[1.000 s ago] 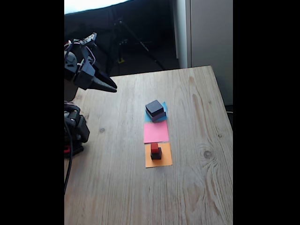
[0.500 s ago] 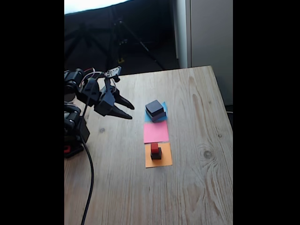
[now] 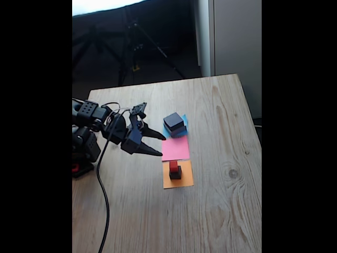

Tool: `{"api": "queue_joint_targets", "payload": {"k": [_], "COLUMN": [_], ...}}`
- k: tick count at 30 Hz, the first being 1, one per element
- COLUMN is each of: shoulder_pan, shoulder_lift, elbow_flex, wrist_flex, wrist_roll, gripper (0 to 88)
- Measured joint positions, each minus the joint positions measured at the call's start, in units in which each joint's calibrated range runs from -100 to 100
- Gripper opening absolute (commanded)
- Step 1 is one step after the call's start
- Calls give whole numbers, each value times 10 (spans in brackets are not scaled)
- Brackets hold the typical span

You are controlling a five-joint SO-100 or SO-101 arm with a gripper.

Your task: Tower of hanoi

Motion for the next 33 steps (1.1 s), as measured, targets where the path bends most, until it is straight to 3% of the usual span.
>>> {"api": "queue_joint_targets", "payload": {"k": [11,24,33], "shoulder_pan": [13,28,34], "shoulder_lift": [96,228,301], "elbow_flex": [27,70,70], "wrist_flex": [-196,-411,-502], "wrist_roll": [0,0,0], "gripper": [341,348,356]}}
